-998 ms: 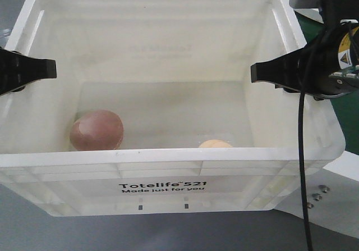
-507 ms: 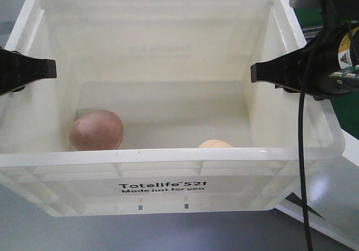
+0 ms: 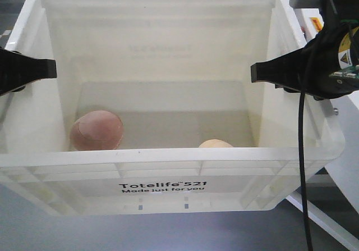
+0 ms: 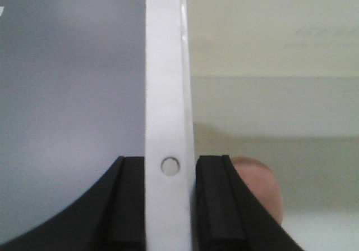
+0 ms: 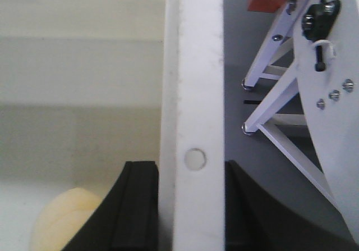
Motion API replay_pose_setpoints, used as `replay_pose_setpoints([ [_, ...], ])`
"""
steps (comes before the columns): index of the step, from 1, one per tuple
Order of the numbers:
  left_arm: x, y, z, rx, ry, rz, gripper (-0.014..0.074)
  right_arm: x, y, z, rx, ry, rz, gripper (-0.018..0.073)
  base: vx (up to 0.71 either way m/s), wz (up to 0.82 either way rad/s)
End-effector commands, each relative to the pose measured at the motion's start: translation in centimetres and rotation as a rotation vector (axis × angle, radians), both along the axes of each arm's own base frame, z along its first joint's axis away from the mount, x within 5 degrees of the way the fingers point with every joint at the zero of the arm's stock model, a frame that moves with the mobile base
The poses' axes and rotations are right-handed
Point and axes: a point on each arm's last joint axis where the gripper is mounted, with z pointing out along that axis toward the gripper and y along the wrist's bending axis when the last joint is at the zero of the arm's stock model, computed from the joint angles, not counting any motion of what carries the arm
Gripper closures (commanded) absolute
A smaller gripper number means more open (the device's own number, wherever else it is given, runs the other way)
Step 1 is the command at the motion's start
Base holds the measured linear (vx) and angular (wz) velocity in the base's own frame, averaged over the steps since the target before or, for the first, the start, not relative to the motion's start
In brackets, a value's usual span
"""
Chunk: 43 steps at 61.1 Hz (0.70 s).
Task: Place moving items into box and shelve
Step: 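Hold the tote with both grippers while the base drives away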
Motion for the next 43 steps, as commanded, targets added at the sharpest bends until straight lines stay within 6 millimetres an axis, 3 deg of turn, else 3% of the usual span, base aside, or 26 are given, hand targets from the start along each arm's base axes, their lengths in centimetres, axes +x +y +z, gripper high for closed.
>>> replay_pose_setpoints([
  [1, 0.02, 0.3, 2.65, -0.002, -0.18, -0.032, 0.0501, -0.09, -0.68, 2.74, 0.021, -0.164, 0.016, 0.0474, -0.1, 0.52],
  [43, 0.02, 0.31, 2.64, -0.002, -0.179, -0.032, 0.0501, -0.09, -0.68, 2.74, 0.021, -0.164, 0.016, 0.0474, -0.14, 0.59],
])
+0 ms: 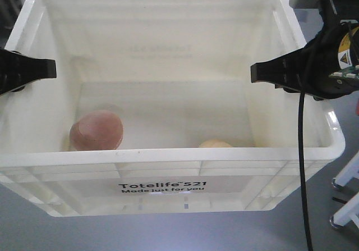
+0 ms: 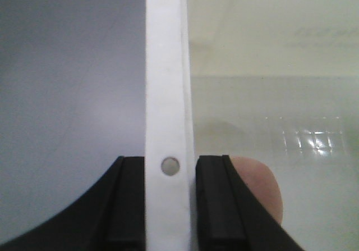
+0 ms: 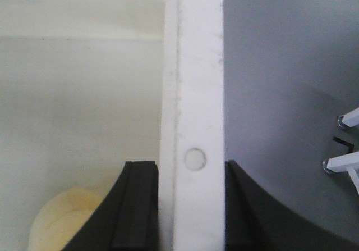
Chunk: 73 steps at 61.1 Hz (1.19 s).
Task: Place moving items into box and shelve
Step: 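Hold the tote with both grippers while the base drives away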
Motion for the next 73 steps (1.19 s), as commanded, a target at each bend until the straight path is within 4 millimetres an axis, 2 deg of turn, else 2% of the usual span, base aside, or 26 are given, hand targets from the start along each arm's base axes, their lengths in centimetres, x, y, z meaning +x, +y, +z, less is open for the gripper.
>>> replay_pose_setpoints([
  [1, 0.02, 0.3, 2.65, -0.002, -0.18, -0.032, 0.0501, -0.09, -0.68, 2.74, 0.021, -0.164, 0.016, 0.0474, -0.17, 0.64],
  [73, 0.02, 0.3, 2.65, -0.002, -0.18, -0.032, 0.0501, -0.09, -0.68, 2.74, 0.021, -0.164, 0.016, 0.0474, -0.15, 0.58],
])
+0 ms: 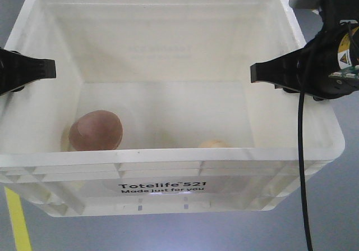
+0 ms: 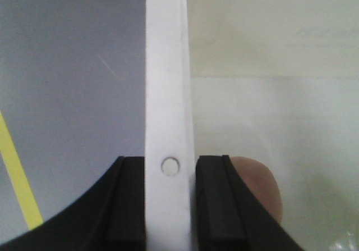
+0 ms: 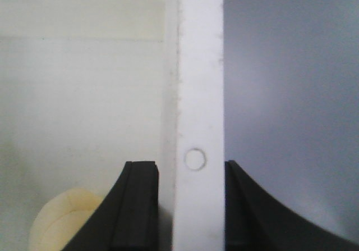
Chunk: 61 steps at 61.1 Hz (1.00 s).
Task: Place moving items into box and shelve
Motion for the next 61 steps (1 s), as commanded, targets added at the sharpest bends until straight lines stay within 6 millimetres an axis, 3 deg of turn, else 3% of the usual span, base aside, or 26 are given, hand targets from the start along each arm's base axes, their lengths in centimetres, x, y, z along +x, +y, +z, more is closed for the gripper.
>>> replay_pose_setpoints([
  [1, 0.05, 0.28, 2.63, -0.002, -0.18, -0.033, 0.0501, -0.08, -0.69, 2.75, 0.019, -0.165, 0.015, 0.0474, -0.13, 0.51],
  [61, 0.05, 0.28, 2.63, -0.002, -0.18, -0.033, 0.0501, -0.08, -0.69, 2.75, 0.019, -0.165, 0.015, 0.0474, -0.12, 0.52],
])
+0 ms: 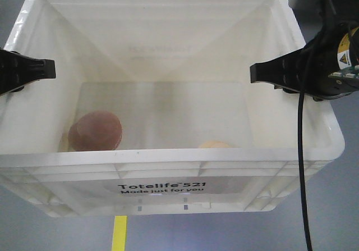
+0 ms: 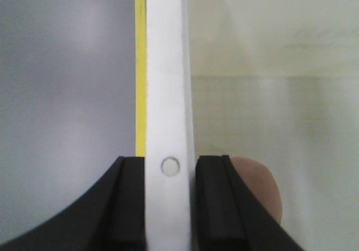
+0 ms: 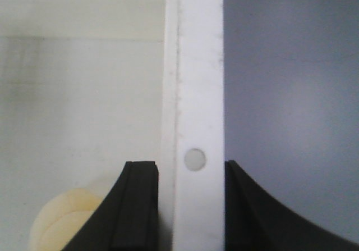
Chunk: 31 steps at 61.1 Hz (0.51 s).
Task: Place moving items into box and shelve
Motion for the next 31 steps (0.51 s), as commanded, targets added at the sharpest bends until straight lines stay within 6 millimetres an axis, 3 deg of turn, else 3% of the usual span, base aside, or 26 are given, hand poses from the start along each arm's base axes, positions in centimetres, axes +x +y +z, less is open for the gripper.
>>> replay_pose_setpoints([
  [1, 0.06, 0.26, 2.64, -0.003, -0.182, -0.034, 0.0501, -0.07, -0.7, 2.75, 0.018, -0.167, 0.015, 0.0474, -0.06, 0.41],
  [31, 0.06, 0.26, 2.64, -0.003, -0.182, -0.034, 0.0501, -0.07, -0.7, 2.75, 0.018, -0.167, 0.015, 0.0474, 0.01, 0.2],
])
